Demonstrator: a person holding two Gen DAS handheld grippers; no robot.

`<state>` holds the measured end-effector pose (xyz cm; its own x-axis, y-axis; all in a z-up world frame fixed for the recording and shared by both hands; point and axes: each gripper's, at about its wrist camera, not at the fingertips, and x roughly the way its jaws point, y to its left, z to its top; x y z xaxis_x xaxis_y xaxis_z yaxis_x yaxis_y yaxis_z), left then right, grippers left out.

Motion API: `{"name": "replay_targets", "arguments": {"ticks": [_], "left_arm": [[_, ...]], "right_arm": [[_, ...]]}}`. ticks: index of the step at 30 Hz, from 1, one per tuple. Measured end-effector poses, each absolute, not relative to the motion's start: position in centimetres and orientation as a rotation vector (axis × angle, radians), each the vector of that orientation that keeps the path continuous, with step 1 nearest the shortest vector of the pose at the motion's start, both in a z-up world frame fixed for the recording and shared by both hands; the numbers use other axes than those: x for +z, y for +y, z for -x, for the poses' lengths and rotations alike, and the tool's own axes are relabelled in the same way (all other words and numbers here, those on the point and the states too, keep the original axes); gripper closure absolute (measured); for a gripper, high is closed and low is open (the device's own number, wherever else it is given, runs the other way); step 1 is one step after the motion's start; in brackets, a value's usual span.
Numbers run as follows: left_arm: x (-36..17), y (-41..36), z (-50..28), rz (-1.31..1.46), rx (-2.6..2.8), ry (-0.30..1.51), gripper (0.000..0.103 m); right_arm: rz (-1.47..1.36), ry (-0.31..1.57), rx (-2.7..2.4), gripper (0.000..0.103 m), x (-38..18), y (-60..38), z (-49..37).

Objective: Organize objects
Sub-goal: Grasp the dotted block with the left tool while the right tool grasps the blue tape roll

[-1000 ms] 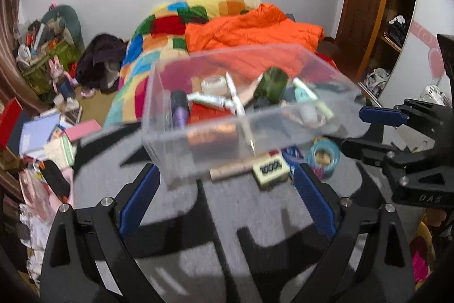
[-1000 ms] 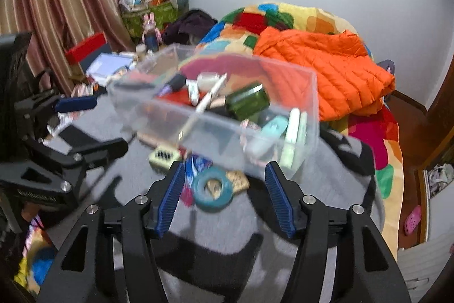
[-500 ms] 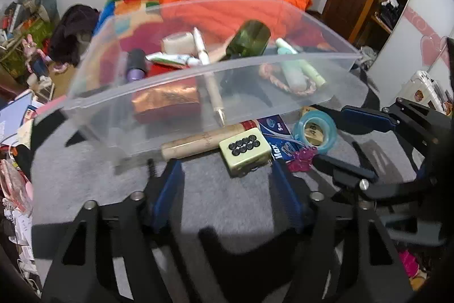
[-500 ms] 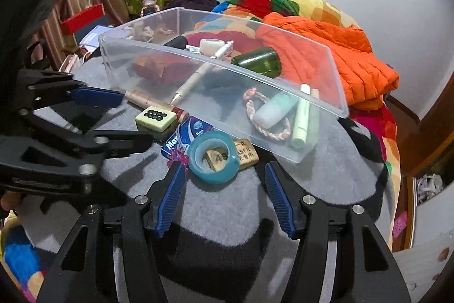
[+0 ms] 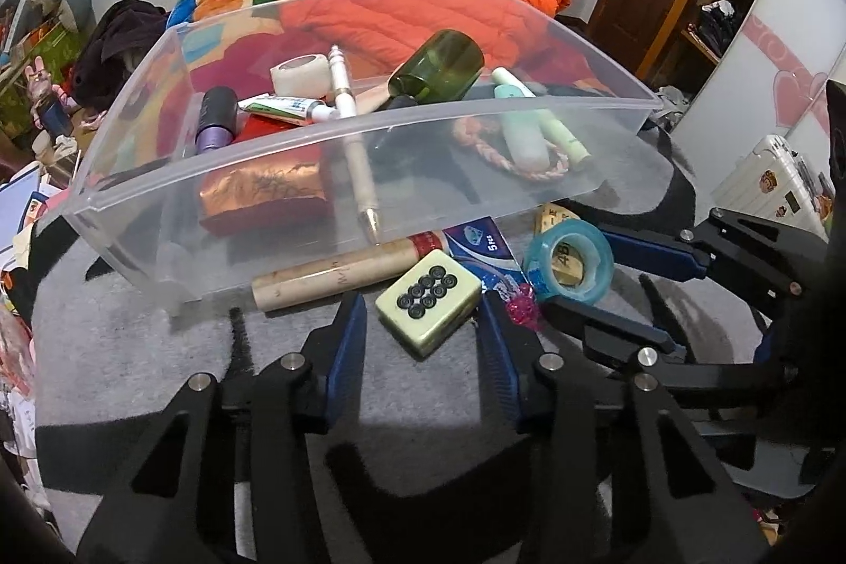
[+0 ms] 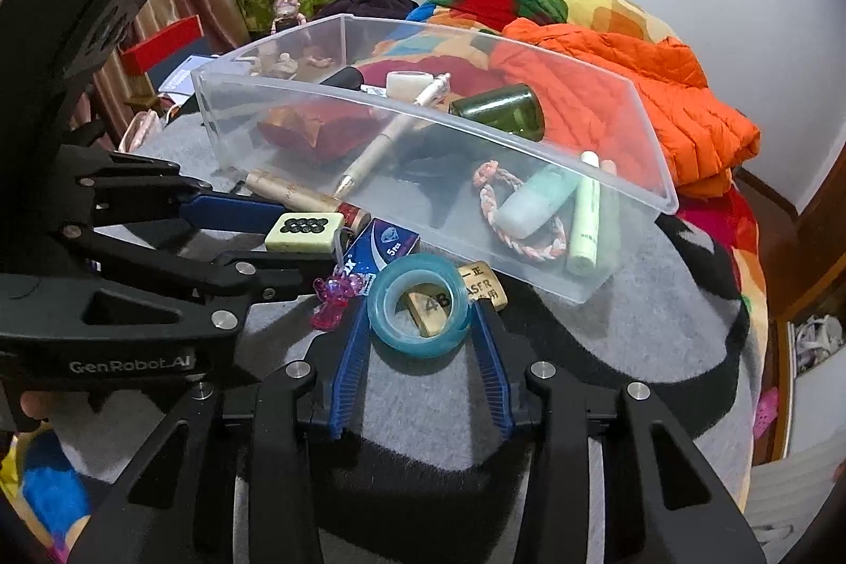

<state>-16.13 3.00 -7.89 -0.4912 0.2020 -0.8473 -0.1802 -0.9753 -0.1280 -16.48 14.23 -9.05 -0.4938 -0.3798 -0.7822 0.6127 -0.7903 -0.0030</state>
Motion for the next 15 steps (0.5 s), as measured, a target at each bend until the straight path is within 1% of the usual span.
{"name": "replay_targets", "arguments": {"ticks": [1, 3, 4, 6, 15], "left_arm": [[-7.9, 3.0, 16.2, 1.445, 2.534, -0.039, 0.061], [-7.9, 3.0, 16.3, 1.444, 2.527, -0.057, 0.067], [-7.9, 3.0, 16.3, 1.442, 2.526, -0.065, 0.068], [-7.8, 3.1, 16.2, 1.432, 2.522, -0.057, 0.079], [-7.2, 3.5, 13.5, 1.376, 2.574, 0.046, 0.079]], "right_arm": [[-1.097, 0.367, -2.271, 0.067, -9.0, 14.3, 16.5], [-1.105, 0.340, -2.263, 0.067, -9.0, 14.6, 16.5], [-1.107, 0.333, -2.262, 0.067, -9.0, 14.6, 16.5], [-1.115, 0.316, -2.258, 0.067, -9.0, 14.8, 16.6], [-1.113, 0.249, -2.302, 0.067, -7.8, 16.3, 16.6]]}}
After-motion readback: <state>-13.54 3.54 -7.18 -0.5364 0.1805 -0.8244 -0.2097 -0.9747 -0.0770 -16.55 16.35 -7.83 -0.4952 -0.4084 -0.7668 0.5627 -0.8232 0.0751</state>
